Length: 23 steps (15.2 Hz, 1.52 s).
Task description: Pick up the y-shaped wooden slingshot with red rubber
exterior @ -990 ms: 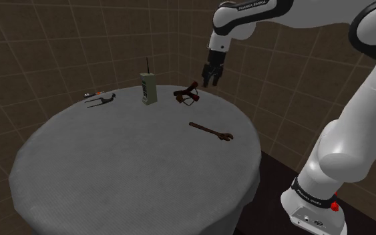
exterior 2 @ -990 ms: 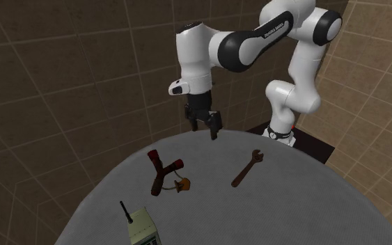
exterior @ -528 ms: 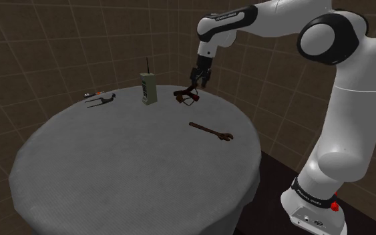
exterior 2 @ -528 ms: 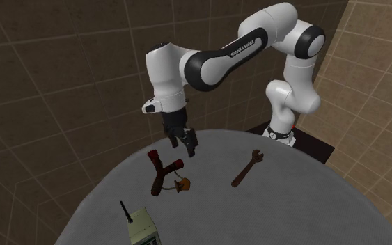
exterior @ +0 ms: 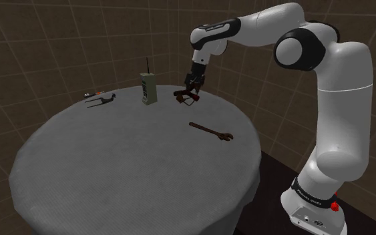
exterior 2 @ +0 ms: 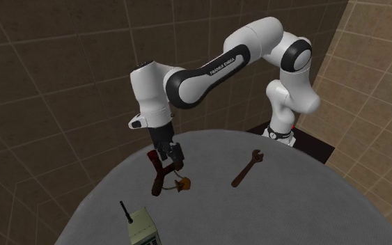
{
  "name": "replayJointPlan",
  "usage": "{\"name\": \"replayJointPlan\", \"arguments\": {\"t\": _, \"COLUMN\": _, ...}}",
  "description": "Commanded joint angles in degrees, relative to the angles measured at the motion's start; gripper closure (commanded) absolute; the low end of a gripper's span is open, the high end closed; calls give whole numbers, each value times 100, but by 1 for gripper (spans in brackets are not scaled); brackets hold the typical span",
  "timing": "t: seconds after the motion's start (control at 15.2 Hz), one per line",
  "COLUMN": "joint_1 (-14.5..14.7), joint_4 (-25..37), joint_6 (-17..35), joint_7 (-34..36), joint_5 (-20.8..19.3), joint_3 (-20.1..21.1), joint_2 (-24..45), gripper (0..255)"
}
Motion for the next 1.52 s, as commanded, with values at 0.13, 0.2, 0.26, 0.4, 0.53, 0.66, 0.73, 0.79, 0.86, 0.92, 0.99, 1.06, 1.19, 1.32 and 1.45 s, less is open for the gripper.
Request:
{"name": "replayJointPlan", "arguments": {"t": 0.13, "joint_1": 8, "joint_4": -193, "joint_6": 230, "joint_7": -83, "joint_5": 38, "joint_3": 12, "joint_2": 50, "gripper": 0}}
{"name": "replayJointPlan", "arguments": {"t": 0.2, "joint_1": 8, "joint_4": -194, "joint_6": 231, "joint_7": -82, "joint_5": 38, "joint_3": 12, "joint_2": 50, "gripper": 0}}
{"name": "replayJointPlan", "arguments": {"t": 0.26, "joint_1": 8, "joint_4": -193, "joint_6": 230, "joint_7": -82, "joint_5": 38, "joint_3": 12, "joint_2": 50, "gripper": 0}}
{"name": "replayJointPlan", "arguments": {"t": 0.4, "joint_1": 8, "joint_4": -194, "joint_6": 229, "joint_7": -83, "joint_5": 37, "joint_3": 11, "joint_2": 49, "gripper": 255}}
{"name": "replayJointPlan", "arguments": {"t": 0.53, "joint_1": 8, "joint_4": -194, "joint_6": 230, "joint_7": -83, "joint_5": 38, "joint_3": 11, "joint_2": 49, "gripper": 255}}
{"name": "replayJointPlan", "arguments": {"t": 0.66, "joint_1": 8, "joint_4": -194, "joint_6": 230, "joint_7": -83, "joint_5": 38, "joint_3": 11, "joint_2": 49, "gripper": 255}}
{"name": "replayJointPlan", "arguments": {"t": 0.73, "joint_1": 7, "joint_4": -193, "joint_6": 230, "joint_7": -83, "joint_5": 38, "joint_3": 11, "joint_2": 50, "gripper": 255}}
{"name": "replayJointPlan", "arguments": {"t": 0.79, "joint_1": 8, "joint_4": -194, "joint_6": 230, "joint_7": -83, "joint_5": 38, "joint_3": 11, "joint_2": 49, "gripper": 255}}
{"name": "replayJointPlan", "arguments": {"t": 0.86, "joint_1": 8, "joint_4": -194, "joint_6": 230, "joint_7": -83, "joint_5": 37, "joint_3": 11, "joint_2": 49, "gripper": 255}}
{"name": "replayJointPlan", "arguments": {"t": 0.92, "joint_1": 8, "joint_4": -193, "joint_6": 230, "joint_7": -83, "joint_5": 38, "joint_3": 12, "joint_2": 50, "gripper": 255}}
{"name": "replayJointPlan", "arguments": {"t": 0.99, "joint_1": 6, "joint_4": -144, "joint_6": 167, "joint_7": -60, "joint_5": 27, "joint_3": 8, "joint_2": 31, "gripper": 255}}
{"name": "replayJointPlan", "arguments": {"t": 1.06, "joint_1": 4, "joint_4": -92, "joint_6": 103, "joint_7": -37, "joint_5": 16, "joint_3": 5, "joint_2": 15, "gripper": 255}}
{"name": "replayJointPlan", "arguments": {"t": 1.19, "joint_1": -1, "joint_4": 15, "joint_6": -27, "joint_7": 8, "joint_5": -4, "joint_3": -2, "joint_2": -15, "gripper": 255}}
{"name": "replayJointPlan", "arguments": {"t": 1.32, "joint_1": -8, "joint_4": 129, "joint_6": -159, "joint_7": 53, "joint_5": -21, "joint_3": -7, "joint_2": -41, "gripper": 255}}
{"name": "replayJointPlan", "arguments": {"t": 1.45, "joint_1": -16, "joint_4": 251, "joint_6": -294, "joint_7": 97, "joint_5": -37, "joint_3": -12, "joint_2": -61, "gripper": 255}}
